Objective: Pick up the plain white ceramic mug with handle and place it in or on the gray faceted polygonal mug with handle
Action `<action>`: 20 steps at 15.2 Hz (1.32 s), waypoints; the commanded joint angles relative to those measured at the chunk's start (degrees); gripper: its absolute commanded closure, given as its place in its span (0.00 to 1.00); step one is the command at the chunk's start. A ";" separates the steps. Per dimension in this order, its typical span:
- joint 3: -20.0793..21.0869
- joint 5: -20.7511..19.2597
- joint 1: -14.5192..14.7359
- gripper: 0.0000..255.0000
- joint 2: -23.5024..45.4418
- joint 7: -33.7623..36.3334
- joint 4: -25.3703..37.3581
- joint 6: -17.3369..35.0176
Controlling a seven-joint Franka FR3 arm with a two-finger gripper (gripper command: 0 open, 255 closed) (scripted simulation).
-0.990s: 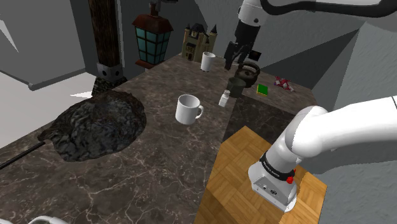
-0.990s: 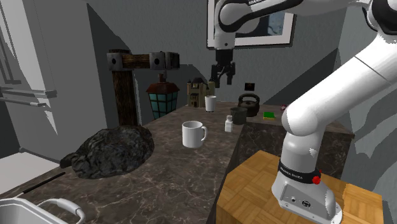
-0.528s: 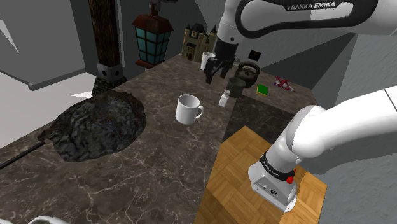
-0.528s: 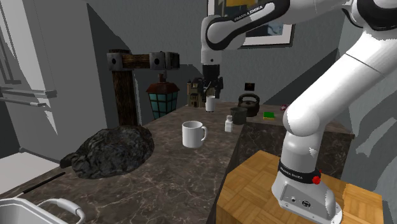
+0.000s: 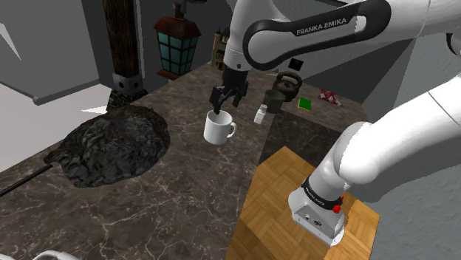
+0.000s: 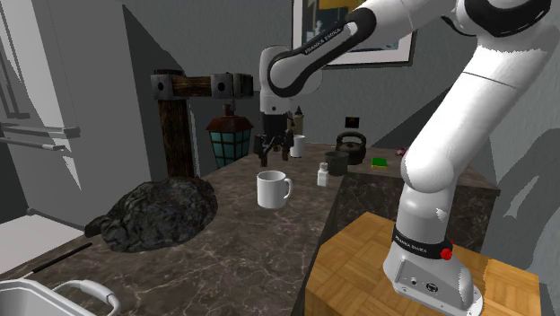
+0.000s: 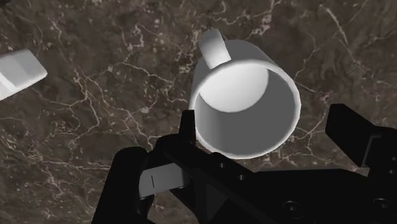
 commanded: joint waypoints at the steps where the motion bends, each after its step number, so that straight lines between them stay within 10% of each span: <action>1: 1.62 0.20 0.39 0.00 4.06 2.19 0.39 3.78; 19: 3.88 -1.13 0.54 0.00 12.64 5.72 -0.98 13.66; 20: 3.88 -1.13 0.54 1.00 12.64 5.72 -0.98 13.66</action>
